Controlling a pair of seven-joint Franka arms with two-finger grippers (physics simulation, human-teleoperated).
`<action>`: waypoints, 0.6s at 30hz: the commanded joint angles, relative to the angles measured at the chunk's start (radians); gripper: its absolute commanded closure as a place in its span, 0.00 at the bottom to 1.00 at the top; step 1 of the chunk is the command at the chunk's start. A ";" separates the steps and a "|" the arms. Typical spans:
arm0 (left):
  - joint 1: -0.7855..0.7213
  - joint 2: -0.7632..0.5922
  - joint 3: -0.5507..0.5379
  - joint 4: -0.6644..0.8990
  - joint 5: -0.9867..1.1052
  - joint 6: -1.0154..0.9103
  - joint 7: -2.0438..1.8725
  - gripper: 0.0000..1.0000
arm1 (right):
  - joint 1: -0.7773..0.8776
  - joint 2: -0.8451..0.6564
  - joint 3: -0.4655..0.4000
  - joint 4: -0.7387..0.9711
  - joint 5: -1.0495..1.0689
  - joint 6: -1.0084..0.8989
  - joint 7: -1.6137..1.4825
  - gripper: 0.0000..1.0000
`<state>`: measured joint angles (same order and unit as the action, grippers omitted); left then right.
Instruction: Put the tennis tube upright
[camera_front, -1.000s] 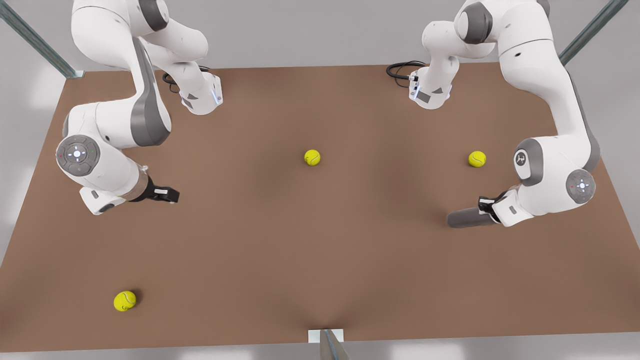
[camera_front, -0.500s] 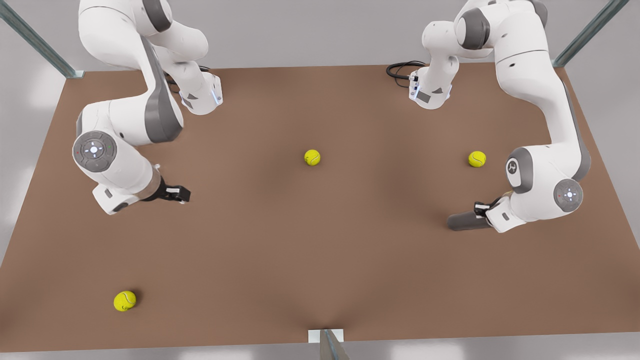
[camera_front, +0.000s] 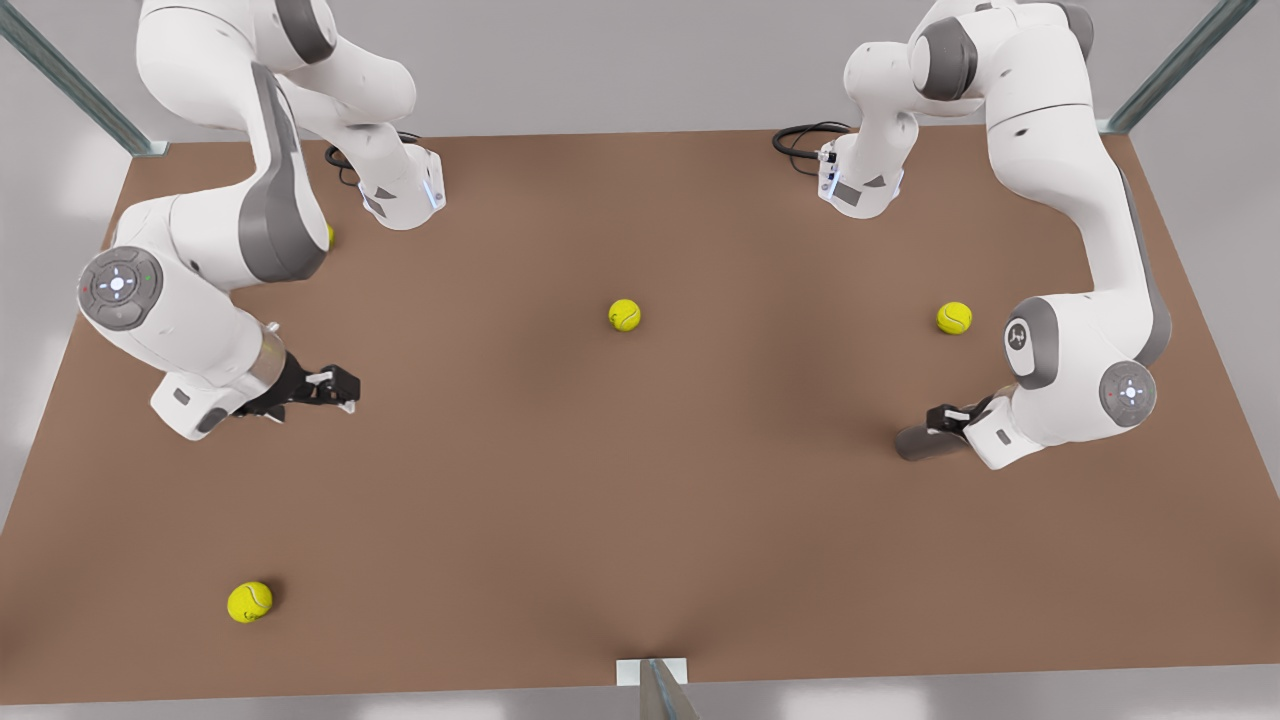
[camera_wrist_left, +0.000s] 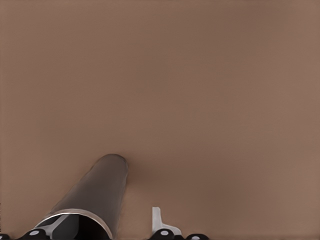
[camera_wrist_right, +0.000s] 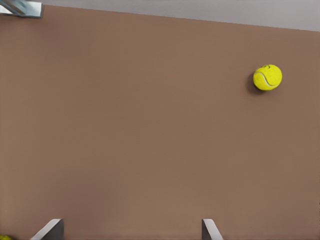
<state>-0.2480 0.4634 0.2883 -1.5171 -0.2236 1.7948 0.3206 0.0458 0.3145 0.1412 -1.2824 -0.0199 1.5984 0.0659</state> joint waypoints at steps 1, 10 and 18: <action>0.000 0.000 0.000 0.000 0.009 0.000 0.000 0.00 | -0.001 0.000 0.001 0.000 0.000 0.000 0.000 0.00; -0.005 -0.009 0.002 0.002 0.010 -0.014 -0.028 0.00 | 0.023 0.003 0.001 0.000 -0.021 0.000 -0.003 0.00; -0.005 -0.051 0.002 0.017 0.058 -0.017 -0.023 0.00 | 0.031 0.003 0.002 0.000 -0.021 0.000 -0.003 0.00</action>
<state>-0.2531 0.4062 0.2899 -1.4989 -0.1853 1.7779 0.2975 0.0755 0.3176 0.1426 -1.2824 -0.0400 1.5984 0.0629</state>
